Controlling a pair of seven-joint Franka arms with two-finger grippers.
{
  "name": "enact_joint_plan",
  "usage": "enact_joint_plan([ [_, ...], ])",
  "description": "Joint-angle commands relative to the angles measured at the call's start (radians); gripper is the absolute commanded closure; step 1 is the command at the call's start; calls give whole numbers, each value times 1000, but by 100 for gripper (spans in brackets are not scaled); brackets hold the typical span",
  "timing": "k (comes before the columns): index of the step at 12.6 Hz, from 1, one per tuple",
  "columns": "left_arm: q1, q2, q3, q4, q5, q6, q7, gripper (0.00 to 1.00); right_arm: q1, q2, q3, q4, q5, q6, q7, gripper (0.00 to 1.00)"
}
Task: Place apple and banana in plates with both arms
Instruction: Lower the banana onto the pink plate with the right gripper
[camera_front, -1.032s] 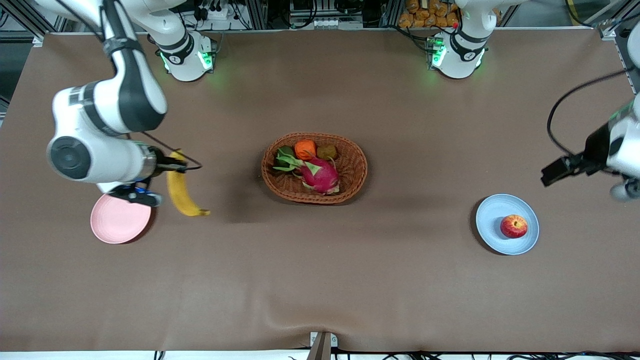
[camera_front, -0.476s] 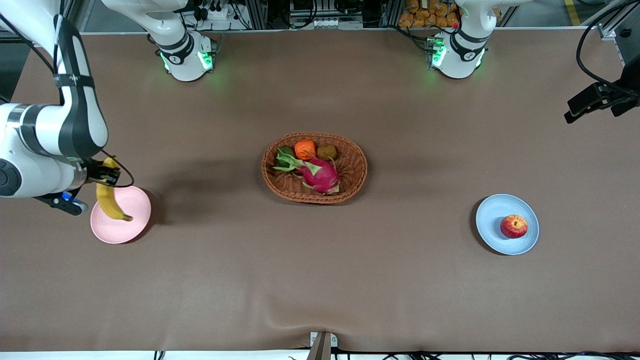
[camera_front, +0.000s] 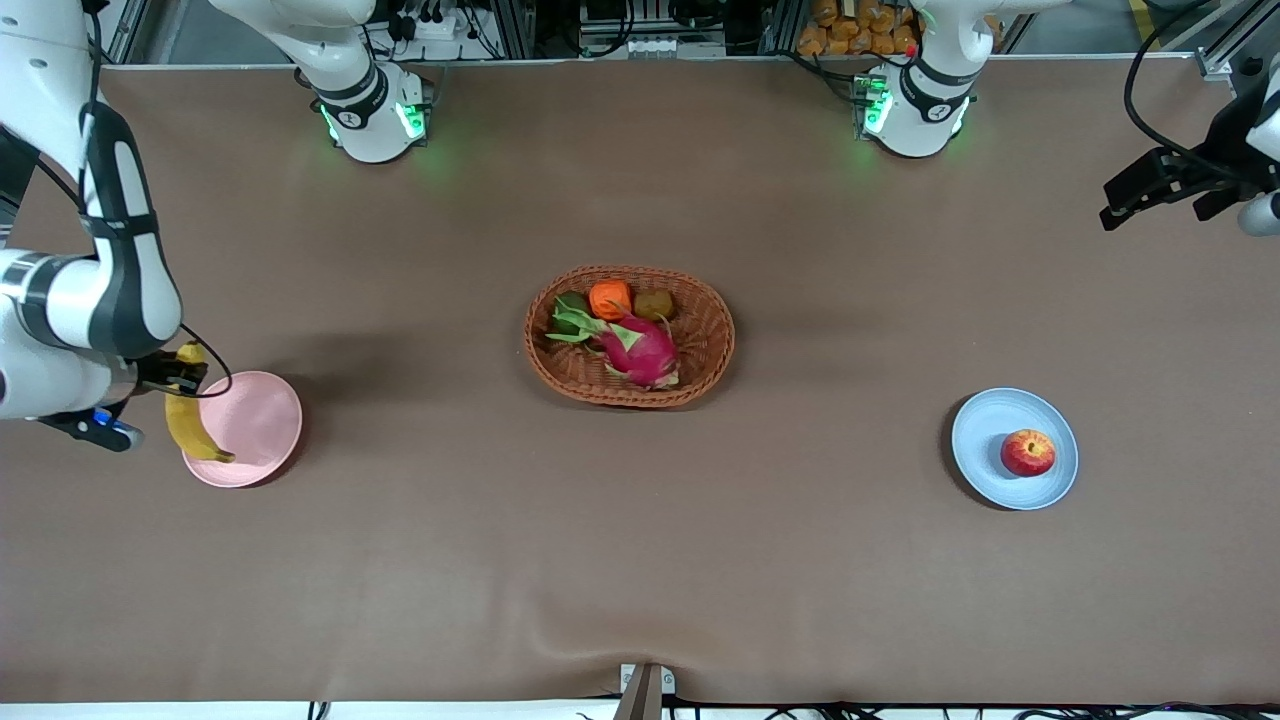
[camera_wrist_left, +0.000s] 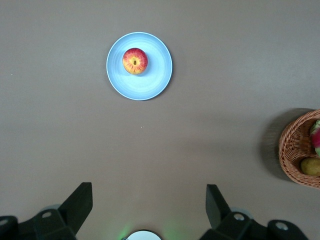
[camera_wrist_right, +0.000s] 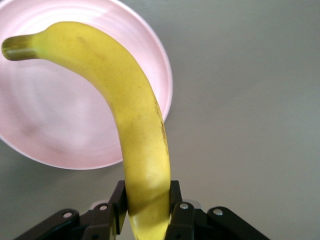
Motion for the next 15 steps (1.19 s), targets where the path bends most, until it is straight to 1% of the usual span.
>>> enact_joint_plan([
  [1,-8,-17,-4,-9,1,-9,2,0,15,2,10,7,-25,18,0,100],
  [3,-1,-17,-28,-12,13,-7,1,0,12,32,10,0,-23,47,0,100],
  [4,7,-14,-50,-10,40,-7,-2,0,12,41,9,0,-23,47,0,100],
  [5,5,-8,-52,-9,53,-6,-3,0,10,46,10,0,-23,47,0,100],
  [6,4,-6,-52,-9,53,-6,-3,0,12,48,9,-2,-31,44,-1,78],
  [7,4,-4,-53,-9,53,-6,-4,0,13,54,9,-3,-34,43,-18,19],
  [8,5,-3,-53,-7,53,-4,-3,0,7,57,9,-2,-34,44,-26,0],
  [13,7,3,-47,-5,33,13,7,0,13,40,7,17,-35,40,-30,0],
  [15,7,9,-47,-5,33,19,8,0,19,-13,9,23,-34,37,-41,0],
])
